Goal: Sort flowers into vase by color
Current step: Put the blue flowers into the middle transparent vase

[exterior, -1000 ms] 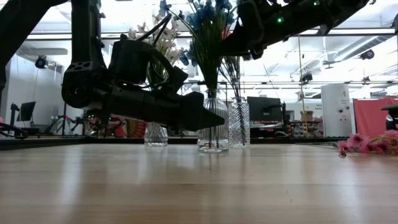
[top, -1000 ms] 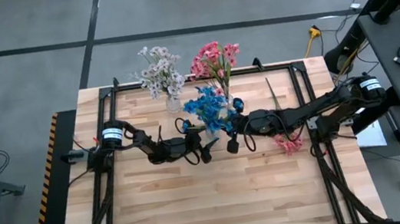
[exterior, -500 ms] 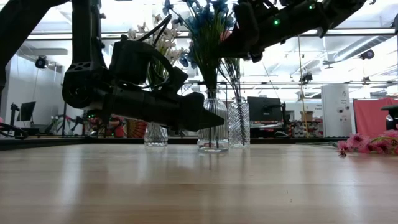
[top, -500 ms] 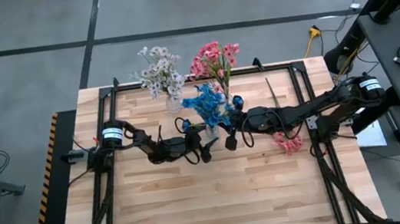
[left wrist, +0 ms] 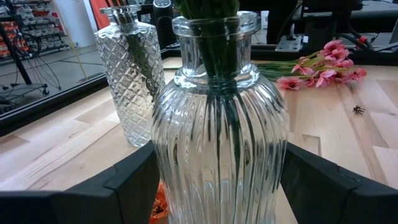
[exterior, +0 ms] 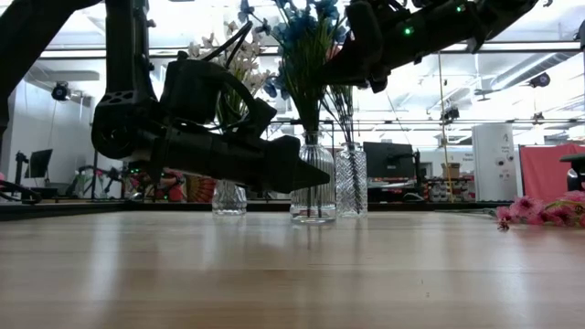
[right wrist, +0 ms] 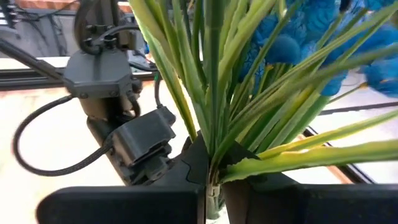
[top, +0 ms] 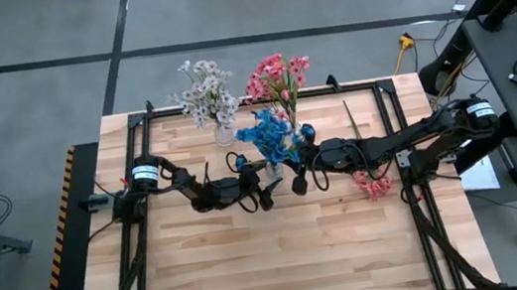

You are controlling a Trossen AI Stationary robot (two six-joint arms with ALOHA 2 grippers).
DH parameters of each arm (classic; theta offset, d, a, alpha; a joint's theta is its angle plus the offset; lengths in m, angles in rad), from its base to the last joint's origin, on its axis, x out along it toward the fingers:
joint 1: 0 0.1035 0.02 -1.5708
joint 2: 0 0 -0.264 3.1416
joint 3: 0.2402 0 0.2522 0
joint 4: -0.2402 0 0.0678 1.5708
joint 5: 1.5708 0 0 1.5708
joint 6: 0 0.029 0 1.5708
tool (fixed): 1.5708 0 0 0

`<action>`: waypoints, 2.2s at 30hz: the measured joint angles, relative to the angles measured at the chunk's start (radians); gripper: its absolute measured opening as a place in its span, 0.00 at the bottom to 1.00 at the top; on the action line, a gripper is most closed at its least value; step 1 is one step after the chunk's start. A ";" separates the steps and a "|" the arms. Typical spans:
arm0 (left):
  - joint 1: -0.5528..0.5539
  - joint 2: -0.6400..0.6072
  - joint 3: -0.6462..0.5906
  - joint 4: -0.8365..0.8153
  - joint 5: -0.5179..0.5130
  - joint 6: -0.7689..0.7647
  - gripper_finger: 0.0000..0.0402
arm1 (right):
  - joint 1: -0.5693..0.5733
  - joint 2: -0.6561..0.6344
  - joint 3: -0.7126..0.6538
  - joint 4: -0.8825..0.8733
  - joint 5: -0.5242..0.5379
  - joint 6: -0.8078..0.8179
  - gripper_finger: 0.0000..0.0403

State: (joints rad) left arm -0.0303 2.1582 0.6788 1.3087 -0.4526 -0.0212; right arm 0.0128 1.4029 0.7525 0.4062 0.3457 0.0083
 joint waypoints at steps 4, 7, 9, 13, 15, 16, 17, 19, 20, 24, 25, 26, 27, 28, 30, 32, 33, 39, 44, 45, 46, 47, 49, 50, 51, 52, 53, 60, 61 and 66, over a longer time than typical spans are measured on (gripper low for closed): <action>0.000 0.000 0.000 0.000 0.000 0.000 0.68 | 0.000 0.029 -0.001 0.001 -0.025 0.012 0.04; 0.000 0.000 0.000 0.000 0.000 0.000 0.68 | 0.000 0.036 -0.002 0.001 -0.025 0.017 0.04; 0.000 0.000 0.000 0.000 0.000 0.000 0.68 | 0.000 0.037 -0.002 0.000 -0.029 0.018 0.04; 0.000 0.000 0.000 -0.001 0.000 0.001 0.68 | 0.002 0.037 -0.002 -0.047 -0.031 0.026 0.04; 0.000 0.000 0.000 -0.001 0.000 0.001 0.68 | 0.002 0.035 -0.003 -0.057 -0.031 0.030 0.04; 0.000 0.000 0.000 -0.002 0.000 0.001 0.68 | 0.002 0.030 -0.003 -0.057 -0.031 0.028 0.04; 0.000 0.000 0.000 -0.003 0.000 0.001 0.68 | 0.002 0.025 -0.003 -0.057 -0.031 0.024 0.04; 0.000 0.000 0.000 -0.003 0.000 0.001 0.68 | 0.002 0.009 -0.004 -0.056 -0.031 0.019 0.04; 0.000 0.000 0.000 -0.003 0.000 0.001 0.68 | 0.002 0.004 -0.004 -0.055 -0.031 0.019 0.04; 0.000 0.000 0.000 -0.003 0.000 0.001 0.68 | 0.002 -0.013 -0.005 -0.058 -0.031 0.018 0.09; 0.000 0.000 0.000 -0.003 0.000 0.001 0.68 | 0.002 -0.016 -0.005 -0.062 -0.031 0.017 0.11; 0.000 0.000 0.000 -0.003 0.000 0.001 0.68 | 0.002 -0.018 -0.006 -0.064 -0.031 0.018 0.13; 0.000 0.000 0.000 -0.003 0.000 0.002 0.68 | 0.002 -0.018 -0.006 -0.069 -0.031 0.019 0.16; 0.000 0.000 0.000 -0.003 0.000 0.002 0.68 | 0.002 -0.018 -0.007 -0.080 -0.032 0.024 0.20; 0.000 0.000 0.000 -0.003 0.000 0.002 0.68 | 0.002 -0.023 -0.012 -0.101 -0.032 0.025 0.27; 0.000 0.000 0.000 -0.003 0.000 0.002 0.68 | 0.002 -0.038 -0.009 -0.105 -0.031 0.034 0.33; 0.000 0.000 0.000 -0.004 0.000 0.004 0.68 | 0.002 -0.051 -0.009 -0.120 -0.031 0.047 0.36; 0.000 0.000 0.000 -0.006 0.000 0.006 0.68 | 0.002 -0.127 -0.008 -0.192 -0.027 0.071 0.49; 0.000 0.000 0.000 -0.007 0.000 0.005 0.68 | 0.004 -0.143 -0.008 -0.146 -0.029 0.054 0.52; 0.000 0.000 0.000 -0.007 0.000 0.005 0.68 | 0.007 -0.140 -0.008 -0.131 -0.028 0.047 0.53; 0.000 0.000 0.000 -0.007 0.000 0.004 0.68 | 0.008 -0.136 -0.007 -0.119 -0.028 0.044 0.54; 0.000 0.000 0.000 -0.008 0.000 0.004 0.68 | 0.008 -0.132 -0.007 -0.110 -0.028 0.043 0.55; 0.000 0.000 0.000 -0.008 0.000 0.004 0.68 | 0.008 -0.125 -0.007 -0.084 -0.022 0.029 0.56; 0.000 0.000 0.000 -0.008 0.000 0.003 0.68 | 0.008 -0.124 -0.007 -0.069 -0.008 0.020 0.57; 0.000 0.000 0.000 -0.008 0.000 0.003 0.68 | 0.008 -0.124 -0.007 -0.053 0.004 0.008 0.57; 0.000 0.000 0.000 -0.008 0.000 0.001 0.68 | 0.008 -0.124 -0.007 -0.035 0.015 -0.002 0.58; 0.000 0.000 0.000 -0.008 0.000 0.001 0.68 | 0.008 -0.124 -0.006 -0.019 0.021 -0.011 0.58; 0.000 0.000 0.000 -0.008 0.000 0.001 0.68 | 0.007 -0.124 -0.006 0.024 -0.013 -0.048 0.50; 0.000 0.000 0.000 -0.008 0.000 0.001 0.68 | 0.006 -0.124 -0.006 0.026 -0.032 -0.043 0.47; 0.001 0.000 0.000 -0.008 0.000 0.001 0.68 | 0.006 -0.117 -0.005 0.026 -0.067 -0.044 0.28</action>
State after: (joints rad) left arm -0.0296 2.1582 0.6788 1.3010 -0.4522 -0.0204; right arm 0.0190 1.2858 0.7479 0.4323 0.2792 -0.0358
